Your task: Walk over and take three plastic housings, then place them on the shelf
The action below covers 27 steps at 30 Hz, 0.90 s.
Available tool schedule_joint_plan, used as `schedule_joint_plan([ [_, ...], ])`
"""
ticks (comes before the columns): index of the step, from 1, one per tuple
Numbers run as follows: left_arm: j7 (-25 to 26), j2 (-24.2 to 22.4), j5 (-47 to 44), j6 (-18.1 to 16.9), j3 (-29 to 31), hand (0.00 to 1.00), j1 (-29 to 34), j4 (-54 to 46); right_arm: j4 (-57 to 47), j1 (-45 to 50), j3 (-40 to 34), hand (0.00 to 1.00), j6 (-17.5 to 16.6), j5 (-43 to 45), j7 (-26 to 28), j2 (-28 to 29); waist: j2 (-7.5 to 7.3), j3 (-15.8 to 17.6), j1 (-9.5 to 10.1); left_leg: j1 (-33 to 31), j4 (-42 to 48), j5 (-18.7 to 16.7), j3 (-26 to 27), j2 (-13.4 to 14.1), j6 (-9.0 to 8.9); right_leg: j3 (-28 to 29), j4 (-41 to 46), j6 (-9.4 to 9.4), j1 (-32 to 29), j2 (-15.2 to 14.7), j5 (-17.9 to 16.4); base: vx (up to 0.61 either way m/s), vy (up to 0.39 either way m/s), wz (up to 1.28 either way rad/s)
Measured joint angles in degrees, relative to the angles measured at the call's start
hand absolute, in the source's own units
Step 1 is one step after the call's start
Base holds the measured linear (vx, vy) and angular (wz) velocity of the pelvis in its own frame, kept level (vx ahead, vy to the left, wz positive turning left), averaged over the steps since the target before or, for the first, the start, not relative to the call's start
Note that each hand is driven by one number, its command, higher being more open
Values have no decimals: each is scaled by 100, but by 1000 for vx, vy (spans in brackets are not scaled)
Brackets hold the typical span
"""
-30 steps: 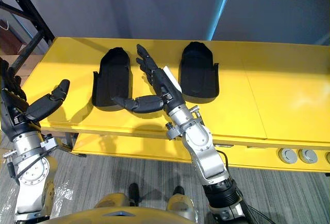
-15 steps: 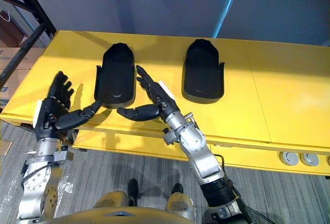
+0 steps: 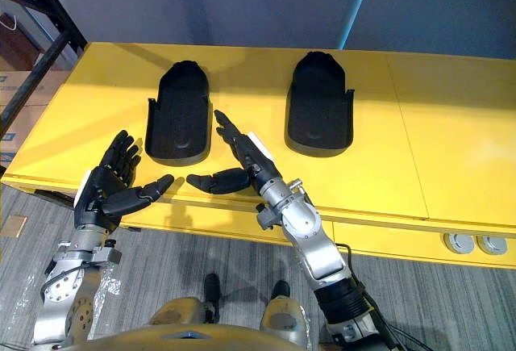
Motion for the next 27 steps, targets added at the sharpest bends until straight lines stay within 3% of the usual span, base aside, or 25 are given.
schedule_joint_plan([
  [9, 3, 72, -176, -63, -90, 100, -527, 515, 53, -39, 480, 100, 0, 0, 58, 59, 43, -18, -122, 54, 0, 1, 109, -2, -9, 127, 77, -5, -52, -7, -2, -10, -5, -6],
  [19, 12, 78, -225, -24, -167, 100, -853, 731, 200, -240, 490, 100, 59, -2, 16, 51, 90, -42, -181, 80, 2, 14, 231, -1, 10, 273, 139, -3, -129, -4, 2, -1, -5, -7],
  [27, 136, 228, -213, 188, -340, 100, -1178, 799, 210, -239, 490, 100, 135, -15, -201, -2, 202, -115, -291, 112, 7, 18, 291, 0, 15, 325, 139, 12, -126, -3, 20, -3, -3, -3],
])
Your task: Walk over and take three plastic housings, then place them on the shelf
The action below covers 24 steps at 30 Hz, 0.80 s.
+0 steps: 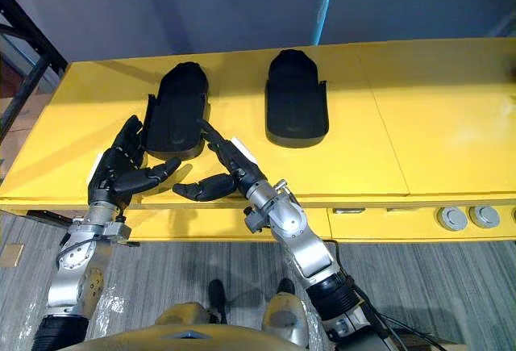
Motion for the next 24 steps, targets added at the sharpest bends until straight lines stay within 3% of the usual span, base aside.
schedule_joint_plan([
  [4, 96, 0, 0, 27, -164, 100, -178, 196, 177, -3, -12, 100, 1, -3, -166, 0, 77, -78, -13, 35, -1, 1, 40, -1, 1, 61, 0, 16, 3, 4, 15, -11, -5, -7],
  [19, 118, -31, -1, 31, -335, 100, -177, 341, 451, -133, -264, 100, -18, -651, -146, 17, 85, -139, -8, 119, -5, 40, 14, -11, 33, 71, -8, 31, 94, 3, 55, -3, -3, -1],
  [24, 332, -132, 120, 30, -335, 100, -177, 348, 563, -237, -419, 100, -30, -754, -146, 20, 85, -139, -1, 117, -14, 74, -49, -12, 38, -3, -8, 28, 126, -3, 61, -14, -14, 6],
])
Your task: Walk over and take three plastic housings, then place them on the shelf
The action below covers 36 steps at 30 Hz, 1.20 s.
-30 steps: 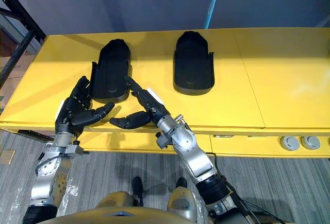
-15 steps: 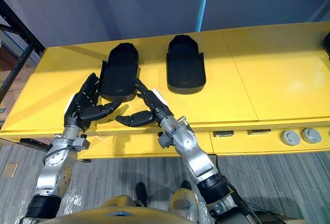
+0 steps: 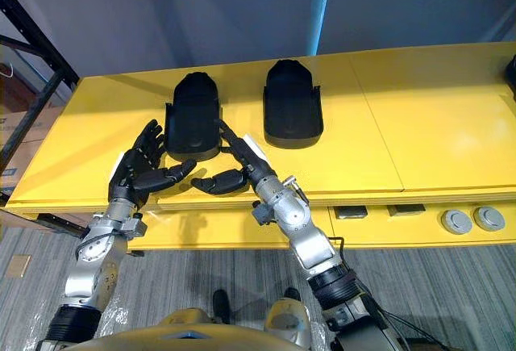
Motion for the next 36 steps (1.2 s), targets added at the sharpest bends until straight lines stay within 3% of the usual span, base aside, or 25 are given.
schedule_joint_plan([
  [5, 355, -70, 361, -2, 42, 100, 1, -2, 0, -89, -202, 100, -2, -487, -232, -2, -1, 0, 13, 12, -1, 22, -53, 0, -2, -51, -5, -1, 54, 0, 1, -6, -13, 6],
  [16, 982, -117, 728, -81, 359, 100, 5, -419, -173, -188, -426, 100, -99, -382, -317, 12, -17, 4, 16, 32, -6, -11, -26, 22, -49, -45, -91, -5, 106, 31, 49, 0, 0, 0],
  [19, 1100, -116, 1011, -163, 475, 100, 5, -544, -442, -181, -424, 100, -388, -307, -355, 41, -19, 5, 17, 31, -6, -20, -19, 34, -57, -39, -97, -6, 106, 43, 48, 0, 0, 0],
  [27, 1104, -114, 1687, -120, 473, 100, 29, -597, -1686, -122, -530, 100, -1700, 193, -480, 48, -76, 37, 13, -38, 6, -79, 49, 71, -71, 1, -177, -14, 64, 95, 64, 8, -3, -2],
  [36, 1022, -12, 2099, 122, 351, 100, 64, -183, -1883, 263, -1514, 100, -2298, 339, -965, 21, -106, 57, -26, -31, 4, -106, 132, 56, -38, 89, -271, 3, 48, 100, 74, 36, 2, -5],
])
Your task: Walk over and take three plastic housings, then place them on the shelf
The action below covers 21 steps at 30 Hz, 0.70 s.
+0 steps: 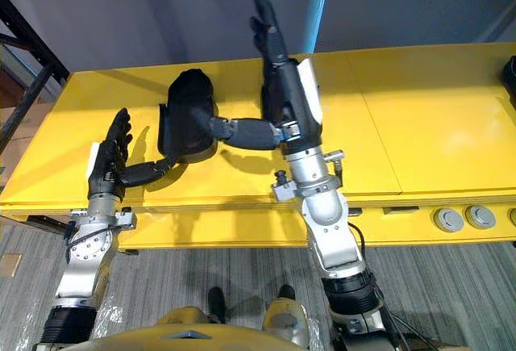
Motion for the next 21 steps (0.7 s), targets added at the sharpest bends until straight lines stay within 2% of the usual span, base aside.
schedule_joint_plan([
  [6, 36, 181, 241, 94, -6, 100, 152, 75, -1, 71, -987, 100, -398, 83, -632, 1, 37, 31, -120, -1, 4, -35, 32, -2, -12, 30, -14, 0, -11, 0, -1, 14, 0, -2],
  [9, 51, 180, 352, 108, -7, 100, 156, 74, -74, 361, -1266, 100, -418, 72, -872, -1, 77, 54, -126, -26, 6, -82, 74, 0, -40, 54, -6, 2, -47, 1, -2, -20, -1, -7],
  [13, 130, 181, 354, 100, -2, 100, 153, 70, -147, 597, -1442, 100, -417, 76, -1082, -1, 158, 120, -167, -81, 12, -104, 124, -2, -24, 130, 0, 10, -118, 4, 3, -18, 1, -6],
  [21, 744, 173, 354, 37, -3, 100, 49, 67, -171, 754, -1475, 100, -417, 78, -1243, 14, 138, 363, -282, -106, 22, -107, 195, -1, -18, 203, 23, 29, -182, 8, 17, -3, -3, -4],
])
